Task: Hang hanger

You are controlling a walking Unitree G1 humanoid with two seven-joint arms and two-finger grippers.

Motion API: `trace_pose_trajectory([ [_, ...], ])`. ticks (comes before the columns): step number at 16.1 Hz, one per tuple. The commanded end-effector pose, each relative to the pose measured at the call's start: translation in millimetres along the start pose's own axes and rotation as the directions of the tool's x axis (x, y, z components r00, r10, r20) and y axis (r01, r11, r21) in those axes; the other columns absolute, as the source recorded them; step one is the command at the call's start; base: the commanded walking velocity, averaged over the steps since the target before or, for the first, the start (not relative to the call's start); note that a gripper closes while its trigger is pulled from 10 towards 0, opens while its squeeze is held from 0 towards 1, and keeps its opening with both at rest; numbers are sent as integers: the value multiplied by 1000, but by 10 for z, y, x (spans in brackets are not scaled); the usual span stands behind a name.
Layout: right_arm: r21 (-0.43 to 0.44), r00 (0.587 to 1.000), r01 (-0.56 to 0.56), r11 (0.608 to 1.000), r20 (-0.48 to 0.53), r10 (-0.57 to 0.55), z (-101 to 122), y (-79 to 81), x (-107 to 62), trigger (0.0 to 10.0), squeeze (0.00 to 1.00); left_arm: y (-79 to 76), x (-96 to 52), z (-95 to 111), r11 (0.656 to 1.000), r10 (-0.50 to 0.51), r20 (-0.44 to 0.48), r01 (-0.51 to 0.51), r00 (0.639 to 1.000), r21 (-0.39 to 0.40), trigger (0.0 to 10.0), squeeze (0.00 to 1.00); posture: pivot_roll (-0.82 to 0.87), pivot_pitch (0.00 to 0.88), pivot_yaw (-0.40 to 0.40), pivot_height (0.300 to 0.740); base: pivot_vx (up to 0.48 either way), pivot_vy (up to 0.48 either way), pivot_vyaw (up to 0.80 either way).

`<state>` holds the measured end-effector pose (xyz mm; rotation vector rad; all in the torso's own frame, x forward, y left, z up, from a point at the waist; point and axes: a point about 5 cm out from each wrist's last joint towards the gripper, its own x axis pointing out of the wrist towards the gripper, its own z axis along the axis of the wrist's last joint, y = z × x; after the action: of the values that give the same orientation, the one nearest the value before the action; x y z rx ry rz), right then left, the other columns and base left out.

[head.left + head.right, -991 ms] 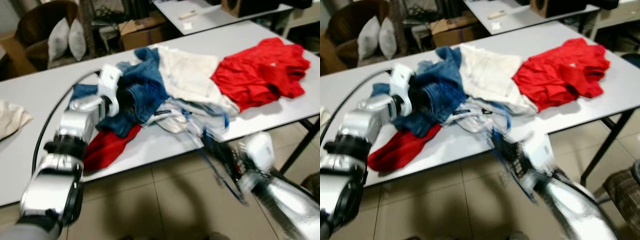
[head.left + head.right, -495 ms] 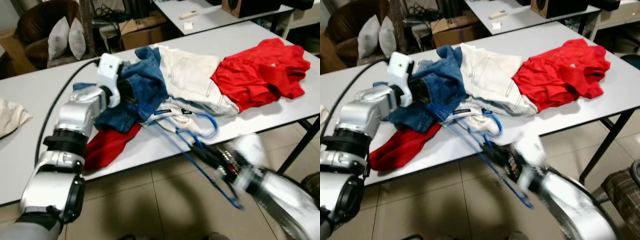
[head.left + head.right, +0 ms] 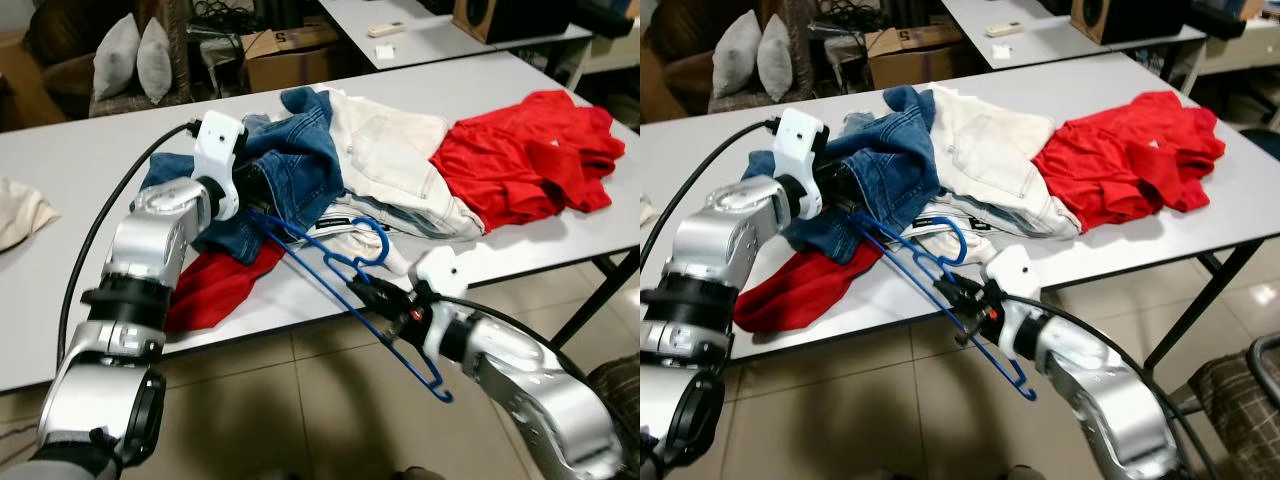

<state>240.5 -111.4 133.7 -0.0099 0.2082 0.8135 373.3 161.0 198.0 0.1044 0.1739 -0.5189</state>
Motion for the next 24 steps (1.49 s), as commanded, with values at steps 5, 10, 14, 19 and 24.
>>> trace_pose_trajectory([
  [5, 158, 941, 275, 948, 160, -299, 240, -239, -265, 10000, 0, 106, -126, 54, 984, 67, 1, -66, 998, 164, 0, 0, -84, 0, 56, 740, 0, 0, 0],
  [10, 146, 935, 269, 952, 196, -295, 313, -222, -351, 10000, 0, 54, -61, 194, 966, 26, 44, -36, 999, 256, 0, 0, -112, 0, 81, 740, 0, 0, 0],
  [14, 118, 973, 93, 989, 200, -115, 348, 9, -349, 10000, 0, 124, -2, 373, 919, 86, 102, -119, 991, 376, 0, 0, -116, 0, 86, 740, 0, 0, 0],
  [19, 87, 986, 48, 995, 152, -61, 329, 9, -443, 10000, 0, 251, 5, 499, 834, 102, 88, -133, 991, 536, 0, 0, -116, 0, 86, 740, 0, 0, 0],
  [24, 76, 963, 197, 977, 173, -208, 367, -204, -476, 10000, 0, 133, 26, 448, 845, -27, 39, 2, 999, 535, 0, 0, -116, 0, 85, 740, 0, 0, 0],
])
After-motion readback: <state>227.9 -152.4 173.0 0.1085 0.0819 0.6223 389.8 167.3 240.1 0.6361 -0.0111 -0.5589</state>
